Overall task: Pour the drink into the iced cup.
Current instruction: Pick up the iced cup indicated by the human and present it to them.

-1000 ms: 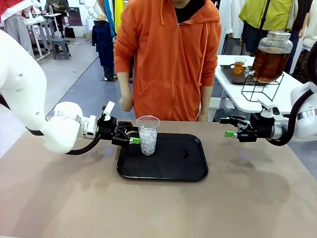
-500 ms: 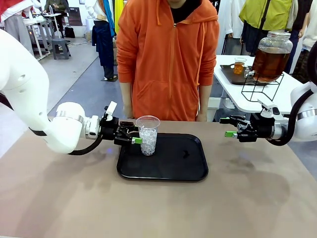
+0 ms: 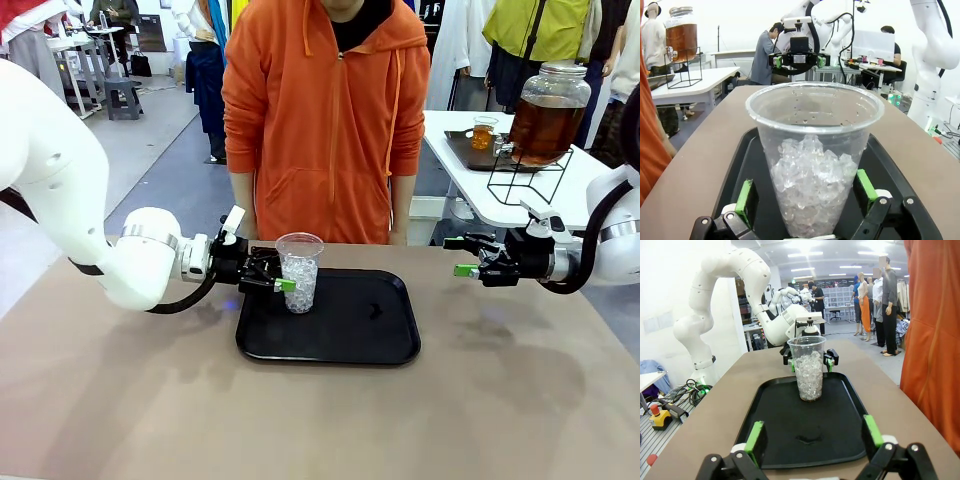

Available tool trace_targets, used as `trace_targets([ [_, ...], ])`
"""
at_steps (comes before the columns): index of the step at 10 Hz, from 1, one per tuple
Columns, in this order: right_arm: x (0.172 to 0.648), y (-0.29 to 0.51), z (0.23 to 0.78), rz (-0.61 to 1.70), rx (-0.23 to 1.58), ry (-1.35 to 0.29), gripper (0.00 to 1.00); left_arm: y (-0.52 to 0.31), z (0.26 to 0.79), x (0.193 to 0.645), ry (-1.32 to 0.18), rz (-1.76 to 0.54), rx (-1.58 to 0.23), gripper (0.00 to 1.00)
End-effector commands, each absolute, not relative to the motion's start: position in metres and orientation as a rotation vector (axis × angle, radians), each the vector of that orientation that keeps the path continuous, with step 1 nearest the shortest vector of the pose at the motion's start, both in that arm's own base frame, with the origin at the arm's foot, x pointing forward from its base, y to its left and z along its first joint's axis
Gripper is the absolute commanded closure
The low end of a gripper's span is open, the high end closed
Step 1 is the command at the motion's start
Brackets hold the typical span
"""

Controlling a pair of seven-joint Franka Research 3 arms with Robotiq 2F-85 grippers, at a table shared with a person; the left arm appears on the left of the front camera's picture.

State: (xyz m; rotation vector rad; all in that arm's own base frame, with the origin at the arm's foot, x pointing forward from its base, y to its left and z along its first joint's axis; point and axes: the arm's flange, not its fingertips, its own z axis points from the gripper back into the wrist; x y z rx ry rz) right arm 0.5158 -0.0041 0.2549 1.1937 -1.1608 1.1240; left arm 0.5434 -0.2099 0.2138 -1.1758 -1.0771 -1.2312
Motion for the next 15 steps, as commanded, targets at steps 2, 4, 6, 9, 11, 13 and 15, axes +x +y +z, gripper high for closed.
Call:
trace_targets([
  [2, 0.517, -0.003, 0.258, 1.119, 1.197, -1.162, 0.00, -0.222, 0.215, 0.551, -1.074, -1.197, -1.206, 0.00],
  [4, 0.517, -0.003, 0.258, 1.119, 1.197, -1.162, 0.00, -0.229, 0.216, 0.549, -1.068, -1.201, -1.218, 0.00],
  [6, 0.517, -0.003, 0.258, 1.119, 1.197, -1.162, 0.00, -0.234, 0.216, 0.548, -1.064, -1.208, -1.212, 0.00],
  [9, 0.517, -0.003, 0.258, 1.119, 1.197, -1.162, 0.00, -0.237, 0.215, 0.546, -1.033, -1.231, -1.221, 0.00],
  [11, 0.517, -0.003, 0.258, 1.119, 1.197, -1.162, 0.00, -0.238, 0.216, 0.545, -1.046, -1.236, -1.231, 0.20],
  [13, 0.517, -0.003, 0.258, 1.119, 1.197, -1.162, 0.00, -0.237, 0.217, 0.543, -1.062, -1.231, -1.239, 0.20],
  [15, 0.517, -0.003, 0.258, 1.119, 1.197, -1.162, 0.00, -0.236, 0.223, 0.541, -1.090, -1.236, -1.244, 0.20],
])
